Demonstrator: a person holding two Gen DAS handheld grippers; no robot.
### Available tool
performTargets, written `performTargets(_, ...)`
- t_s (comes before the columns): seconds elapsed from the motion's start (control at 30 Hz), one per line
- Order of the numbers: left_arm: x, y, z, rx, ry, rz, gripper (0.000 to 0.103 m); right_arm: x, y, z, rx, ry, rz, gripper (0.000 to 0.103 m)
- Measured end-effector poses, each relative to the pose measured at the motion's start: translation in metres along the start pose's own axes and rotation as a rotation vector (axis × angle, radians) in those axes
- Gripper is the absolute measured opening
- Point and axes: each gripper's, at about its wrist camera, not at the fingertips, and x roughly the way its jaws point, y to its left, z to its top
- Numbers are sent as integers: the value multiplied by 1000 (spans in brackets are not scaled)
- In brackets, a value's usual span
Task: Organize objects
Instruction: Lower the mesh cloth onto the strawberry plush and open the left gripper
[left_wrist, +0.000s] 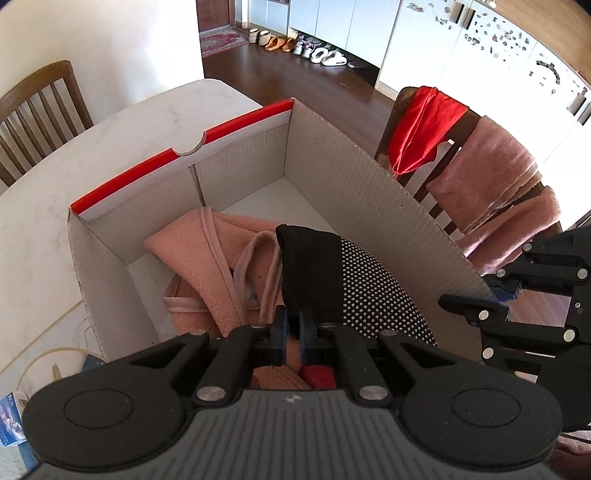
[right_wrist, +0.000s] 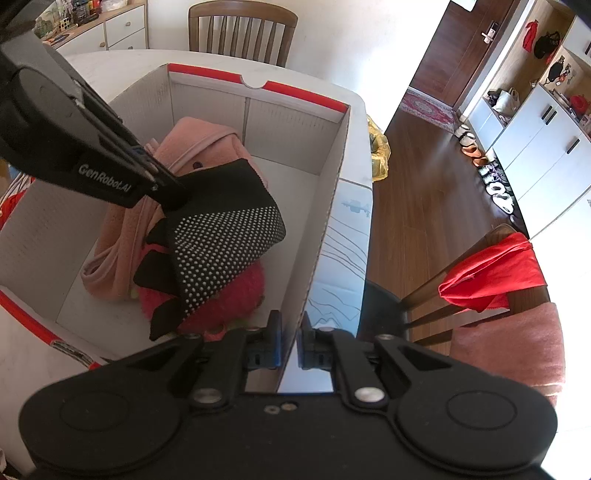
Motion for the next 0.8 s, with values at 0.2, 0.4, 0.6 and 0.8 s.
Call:
performTargets(0.2, -4, 0, -3, -7, -4, 2, 8, 0, -1, -1, 1, 0, 0, 7)
performTargets(0.4, -17, 3, -8, -10, -10, -10, 8, 1, -3, -1, 4, 0, 1, 7)
performTargets(0.6, -44, 8, -14, -16, -60, -14, 8, 1, -3, -1, 4, 0, 1, 7)
performTargets(0.8, -76, 16, -20, -39, -111, -19, 8, 0, -4, -1, 4, 0, 3, 8)
